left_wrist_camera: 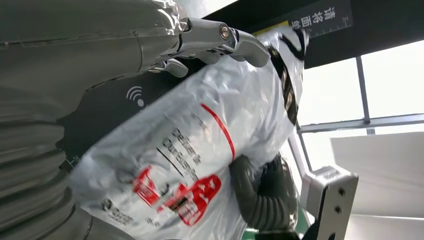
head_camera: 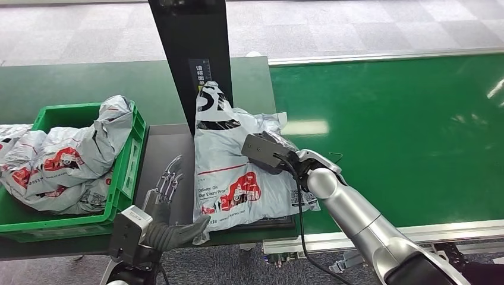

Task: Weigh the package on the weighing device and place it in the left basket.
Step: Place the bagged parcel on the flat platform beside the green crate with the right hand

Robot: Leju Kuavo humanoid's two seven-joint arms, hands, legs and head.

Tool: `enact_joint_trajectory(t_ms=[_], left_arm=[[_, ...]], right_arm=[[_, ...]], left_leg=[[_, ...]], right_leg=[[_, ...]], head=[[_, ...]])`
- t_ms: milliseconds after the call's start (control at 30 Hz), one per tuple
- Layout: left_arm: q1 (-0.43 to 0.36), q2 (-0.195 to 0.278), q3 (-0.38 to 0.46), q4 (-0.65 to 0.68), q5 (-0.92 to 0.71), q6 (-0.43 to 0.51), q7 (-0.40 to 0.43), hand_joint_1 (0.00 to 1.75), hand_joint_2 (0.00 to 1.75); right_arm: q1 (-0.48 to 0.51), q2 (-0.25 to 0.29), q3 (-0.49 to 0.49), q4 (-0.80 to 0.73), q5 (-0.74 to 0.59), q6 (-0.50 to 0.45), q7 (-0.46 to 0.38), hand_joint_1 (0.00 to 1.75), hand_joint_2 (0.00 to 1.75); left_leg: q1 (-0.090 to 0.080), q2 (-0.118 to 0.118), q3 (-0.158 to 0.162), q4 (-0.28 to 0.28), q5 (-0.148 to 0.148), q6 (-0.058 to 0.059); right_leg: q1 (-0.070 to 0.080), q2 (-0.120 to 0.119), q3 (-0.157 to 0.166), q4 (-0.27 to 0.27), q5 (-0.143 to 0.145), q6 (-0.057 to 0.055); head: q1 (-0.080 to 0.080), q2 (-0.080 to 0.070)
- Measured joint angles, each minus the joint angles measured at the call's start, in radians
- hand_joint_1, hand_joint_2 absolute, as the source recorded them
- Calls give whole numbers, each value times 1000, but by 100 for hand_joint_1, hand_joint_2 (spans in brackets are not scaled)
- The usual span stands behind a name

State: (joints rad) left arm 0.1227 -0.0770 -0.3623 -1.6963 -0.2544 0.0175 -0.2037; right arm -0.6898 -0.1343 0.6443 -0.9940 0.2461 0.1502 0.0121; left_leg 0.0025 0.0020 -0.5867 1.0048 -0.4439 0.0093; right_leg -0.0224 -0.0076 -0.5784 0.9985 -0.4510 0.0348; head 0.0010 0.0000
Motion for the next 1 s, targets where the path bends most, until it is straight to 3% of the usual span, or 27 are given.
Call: enact_joint_trajectory(t_ms=[200, 233, 333, 367, 400, 767, 1000], left_arm=[[-4, 2, -19, 10, 5, 2, 0, 0, 175], [-5, 2, -22, 11, 5, 3, 0, 0, 175], [-6, 3, -29, 13, 7, 5, 1, 0, 175], [-6, 3, -31, 13, 8, 6, 2, 0, 175], [-6, 3, -32, 14, 8, 6, 2, 0, 175], [-6, 4, -36, 25, 8, 8, 3, 0, 175], [-5, 9, -32, 25, -29, 80, -28, 0, 175]], right_arm=[[-67, 42, 69, 84, -4, -18, 4, 171, 175], [-76, 49, 79, 98, -6, -22, 4, 144, 175], [-104, 69, 106, 140, -10, -32, 3, 23, 175], [-114, 76, 113, 156, -13, -34, 3, 6, 175], [-122, 82, 119, 172, -17, -34, 3, 0, 175], [-145, 92, 140, 232, -109, -58, -51, 0, 175], [-72, 37, 83, 67, -246, -98, -127, 0, 175]], left_leg=[[0, 0, 0, 0, 0, 0], [0, 0, 0, 0, 0, 0], [0, 0, 0, 0, 0, 0], [0, 0, 0, 0, 0, 0], [0, 0, 0, 0, 0, 0], [0, 0, 0, 0, 0, 0], [0, 0, 0, 0, 0, 0]], right_leg=[[0, 0, 0, 0, 0, 0], [0, 0, 0, 0, 0, 0], [0, 0, 0, 0, 0, 0], [0, 0, 0, 0, 0, 0], [0, 0, 0, 0, 0, 0], [0, 0, 0, 0, 0, 0], [0, 0, 0, 0, 0, 0]], head=[[0, 0], [0, 0], [0, 0], [0, 0], [0, 0], [0, 0], [0, 0]])
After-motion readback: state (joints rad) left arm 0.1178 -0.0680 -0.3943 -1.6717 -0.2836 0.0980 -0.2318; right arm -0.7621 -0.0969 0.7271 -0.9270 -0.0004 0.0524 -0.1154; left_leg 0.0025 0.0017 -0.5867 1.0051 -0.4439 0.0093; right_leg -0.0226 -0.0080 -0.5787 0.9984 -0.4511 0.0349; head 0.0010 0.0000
